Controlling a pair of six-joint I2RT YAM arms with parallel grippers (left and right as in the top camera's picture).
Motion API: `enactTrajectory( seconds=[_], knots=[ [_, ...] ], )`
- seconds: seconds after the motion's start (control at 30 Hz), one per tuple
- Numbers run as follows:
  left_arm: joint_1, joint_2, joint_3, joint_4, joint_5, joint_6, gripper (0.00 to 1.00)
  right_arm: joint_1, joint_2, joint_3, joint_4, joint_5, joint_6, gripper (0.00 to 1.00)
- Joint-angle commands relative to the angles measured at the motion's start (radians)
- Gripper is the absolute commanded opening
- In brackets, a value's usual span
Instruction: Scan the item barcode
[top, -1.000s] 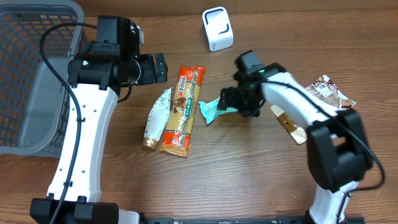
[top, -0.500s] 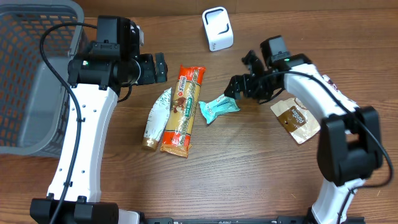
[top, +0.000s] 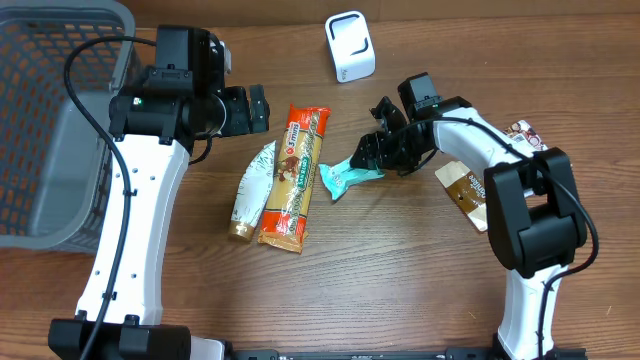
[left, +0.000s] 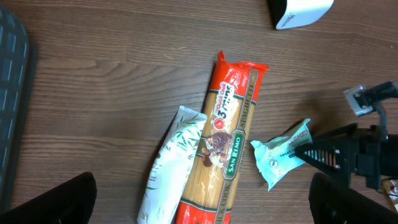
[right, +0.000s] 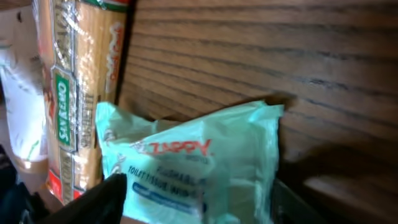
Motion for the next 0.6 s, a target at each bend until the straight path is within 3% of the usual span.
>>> enactTrajectory(
  seconds=[0.0,0.13,0.3,0.57],
  knots=[
    [-0.002,-0.013,0.018,0.0,-0.003,0.016,1.0,0.008,0.079,0.006,-0.006,0.038,0.093,0.56],
    [-0.002,-0.013,0.018,0.0,-0.003,0.016,1.0,0.008,0.121,0.006,-0.008,0.038,0.129,0.25],
    [-0.002,-0.013,0.018,0.0,-0.003,0.016,1.0,0.0,0.126,0.01,-0.003,0.024,0.134,0.04],
    [-0.002,-0.013,0.018,0.0,-0.003,0.016,1.0,-0.052,0.032,0.1,-0.114,0.024,0.13,0.04]
  ],
)
